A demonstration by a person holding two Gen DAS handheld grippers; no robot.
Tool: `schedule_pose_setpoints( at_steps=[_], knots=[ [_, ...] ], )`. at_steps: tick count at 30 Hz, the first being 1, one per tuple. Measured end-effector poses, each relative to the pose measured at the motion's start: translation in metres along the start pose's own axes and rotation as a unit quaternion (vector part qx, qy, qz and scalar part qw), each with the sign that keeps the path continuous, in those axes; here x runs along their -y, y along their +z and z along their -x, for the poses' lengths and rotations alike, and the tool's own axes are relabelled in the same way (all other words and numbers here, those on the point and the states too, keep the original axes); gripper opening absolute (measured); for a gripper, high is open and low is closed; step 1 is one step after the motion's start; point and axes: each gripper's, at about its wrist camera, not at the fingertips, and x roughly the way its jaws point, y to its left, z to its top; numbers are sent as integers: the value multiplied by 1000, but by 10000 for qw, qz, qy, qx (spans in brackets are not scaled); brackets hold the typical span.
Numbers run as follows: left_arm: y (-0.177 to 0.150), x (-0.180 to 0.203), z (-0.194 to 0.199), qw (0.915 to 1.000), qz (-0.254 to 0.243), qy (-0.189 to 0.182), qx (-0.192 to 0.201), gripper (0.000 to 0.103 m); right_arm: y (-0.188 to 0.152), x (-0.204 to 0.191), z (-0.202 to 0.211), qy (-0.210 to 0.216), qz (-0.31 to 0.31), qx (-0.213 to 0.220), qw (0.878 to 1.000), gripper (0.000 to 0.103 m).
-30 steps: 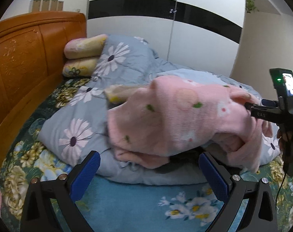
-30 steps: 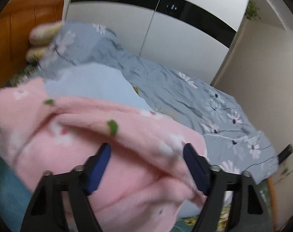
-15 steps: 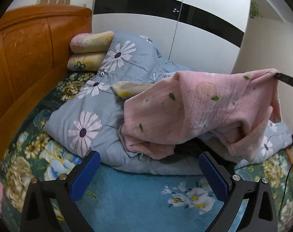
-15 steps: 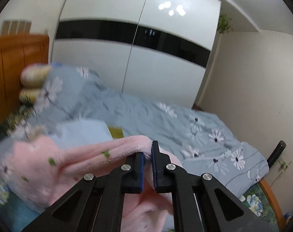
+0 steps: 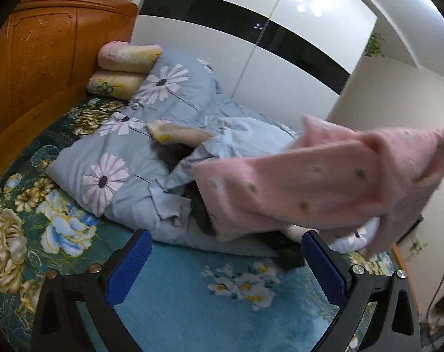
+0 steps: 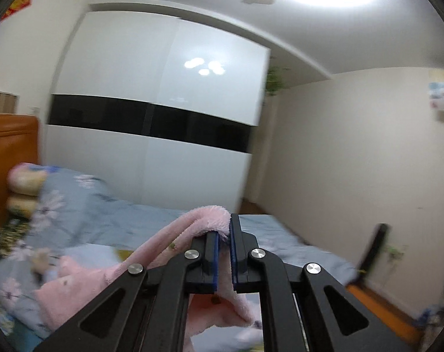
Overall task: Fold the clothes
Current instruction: 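Grasp the pink fleece garment with the right gripper and lift it off the duvet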
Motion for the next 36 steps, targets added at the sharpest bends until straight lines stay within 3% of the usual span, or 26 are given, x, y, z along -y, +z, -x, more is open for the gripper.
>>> schedule_pose_setpoints(
  at_steps=[5,8,10,18,23,27,29,32,34,36],
  knots=[
    [-8,15,8,9997,-118,-198,-9,103,11,80,29,-815,-65,-74,9966,6],
    [-8,26,8,9993,-138,-334,-52,103,13,91,37,-902,16,-208,9957,6],
    [-10,30,10,9992,-270,-309,-36,103,2,81,33,-672,49,-419,9969,6],
    [-25,22,13,9972,-750,77,-18,103,-120,-36,-13,450,157,-1745,9835,6],
    [-24,-17,20,9973,-566,467,-26,103,-187,-136,-32,1485,-288,-2663,9520,6],
    [-24,-44,20,9968,-349,710,-70,103,-217,-216,-21,2210,172,-2978,9285,6],
    [-26,-47,14,9963,-336,770,-152,103,-227,-250,-7,2367,694,-2926,9239,7],
    [-32,-40,3,9960,-415,738,-280,103,-247,-282,2,2583,1432,-3119,9030,8],
    [-37,-35,-5,9956,-476,715,-370,103,-265,-296,2,2598,1931,-3151,8921,14],
    [-41,-25,-15,9949,-569,684,-482,103,-271,-290,8,2665,2183,-3183,8832,37]
  ],
)
